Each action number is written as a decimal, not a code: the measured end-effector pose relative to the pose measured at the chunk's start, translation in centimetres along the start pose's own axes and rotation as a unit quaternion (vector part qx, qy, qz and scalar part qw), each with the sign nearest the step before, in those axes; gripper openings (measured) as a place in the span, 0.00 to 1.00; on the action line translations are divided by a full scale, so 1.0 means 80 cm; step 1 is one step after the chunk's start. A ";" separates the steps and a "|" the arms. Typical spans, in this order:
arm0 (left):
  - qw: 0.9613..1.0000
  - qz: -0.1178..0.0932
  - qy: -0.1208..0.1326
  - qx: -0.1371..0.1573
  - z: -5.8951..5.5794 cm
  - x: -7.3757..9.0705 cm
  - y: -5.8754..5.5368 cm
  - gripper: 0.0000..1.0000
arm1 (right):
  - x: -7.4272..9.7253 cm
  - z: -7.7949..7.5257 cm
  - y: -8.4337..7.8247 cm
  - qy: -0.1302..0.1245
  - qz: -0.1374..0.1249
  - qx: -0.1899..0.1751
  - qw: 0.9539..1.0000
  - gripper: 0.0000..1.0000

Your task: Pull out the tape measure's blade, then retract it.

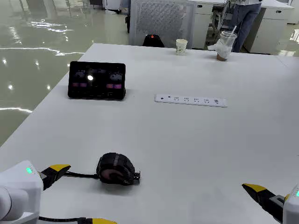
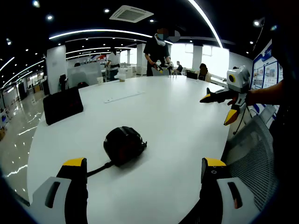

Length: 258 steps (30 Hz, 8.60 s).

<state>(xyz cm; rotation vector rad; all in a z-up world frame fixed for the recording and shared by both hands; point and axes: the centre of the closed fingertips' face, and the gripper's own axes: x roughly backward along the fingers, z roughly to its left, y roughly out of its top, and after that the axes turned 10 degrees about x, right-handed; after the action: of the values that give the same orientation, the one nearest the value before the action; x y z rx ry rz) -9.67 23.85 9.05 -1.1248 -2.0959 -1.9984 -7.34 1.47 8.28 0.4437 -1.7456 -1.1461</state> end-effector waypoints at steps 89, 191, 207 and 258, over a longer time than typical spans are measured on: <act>0.996 0.069 -0.049 -0.033 0.028 -0.055 0.005 0.99 | -0.075 -0.019 -0.001 0.108 0.032 0.105 0.988 0.91; 0.928 0.226 -0.166 -0.247 0.089 -0.123 -0.024 0.24 | -0.265 0.046 0.024 0.275 0.055 0.244 0.928 0.12; 0.930 0.221 -0.170 -0.241 0.089 -0.121 -0.023 0.24 | -0.263 0.046 0.024 0.279 0.044 0.256 0.925 0.08; 0.936 0.219 -0.169 -0.216 0.080 -0.117 -0.018 0.24 | -0.214 0.000 -0.013 0.279 0.059 0.246 0.926 0.09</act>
<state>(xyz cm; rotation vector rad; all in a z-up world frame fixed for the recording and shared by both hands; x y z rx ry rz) -0.72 25.25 2.13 -1.9256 -1.3370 -2.1940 0.49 13.20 -1.53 0.8625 -1.5006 -0.4120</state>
